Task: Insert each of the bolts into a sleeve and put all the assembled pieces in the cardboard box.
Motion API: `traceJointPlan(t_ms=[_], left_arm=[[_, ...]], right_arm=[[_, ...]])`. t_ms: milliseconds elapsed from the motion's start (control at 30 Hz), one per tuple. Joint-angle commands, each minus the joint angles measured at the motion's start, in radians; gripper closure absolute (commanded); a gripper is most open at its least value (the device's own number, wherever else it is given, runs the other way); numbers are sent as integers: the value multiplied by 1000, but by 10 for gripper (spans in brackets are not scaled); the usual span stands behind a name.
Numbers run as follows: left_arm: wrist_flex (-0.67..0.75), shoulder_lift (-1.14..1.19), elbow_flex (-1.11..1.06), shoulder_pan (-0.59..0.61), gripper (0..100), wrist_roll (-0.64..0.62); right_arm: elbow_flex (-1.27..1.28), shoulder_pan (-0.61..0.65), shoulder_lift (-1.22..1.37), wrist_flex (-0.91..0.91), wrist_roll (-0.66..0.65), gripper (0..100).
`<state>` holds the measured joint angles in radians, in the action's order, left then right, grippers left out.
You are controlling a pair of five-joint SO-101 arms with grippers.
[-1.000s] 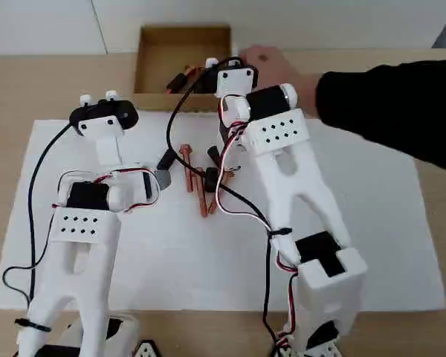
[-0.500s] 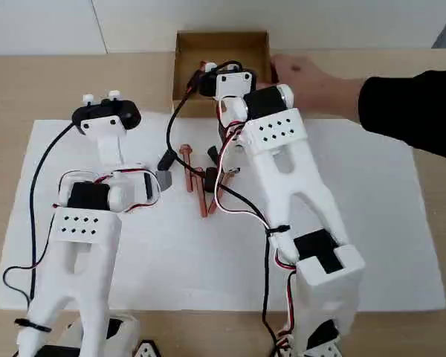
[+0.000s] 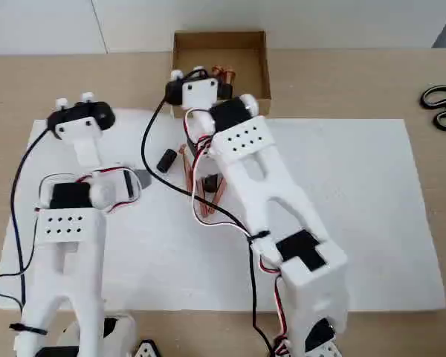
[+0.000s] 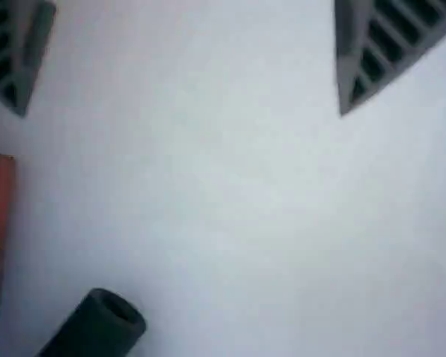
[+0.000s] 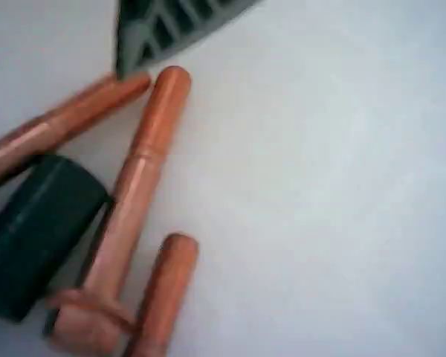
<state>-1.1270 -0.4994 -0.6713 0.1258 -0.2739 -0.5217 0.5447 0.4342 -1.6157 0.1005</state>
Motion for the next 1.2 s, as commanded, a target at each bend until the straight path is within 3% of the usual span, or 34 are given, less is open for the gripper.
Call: traceJointPlan(t_ms=[0,133,500,1167], left_arm=[[-3,-5,19,18,744,5],[-2,-5,-31,14,744,5],[-2,-9,-67,17,744,6],[-3,-9,-68,17,744,6]], right_arm=[[-5,8,33,39,55,835],[-5,16,87,90,112,836],[-11,114,107,142,117,836],[-5,27,142,213,150,837]])
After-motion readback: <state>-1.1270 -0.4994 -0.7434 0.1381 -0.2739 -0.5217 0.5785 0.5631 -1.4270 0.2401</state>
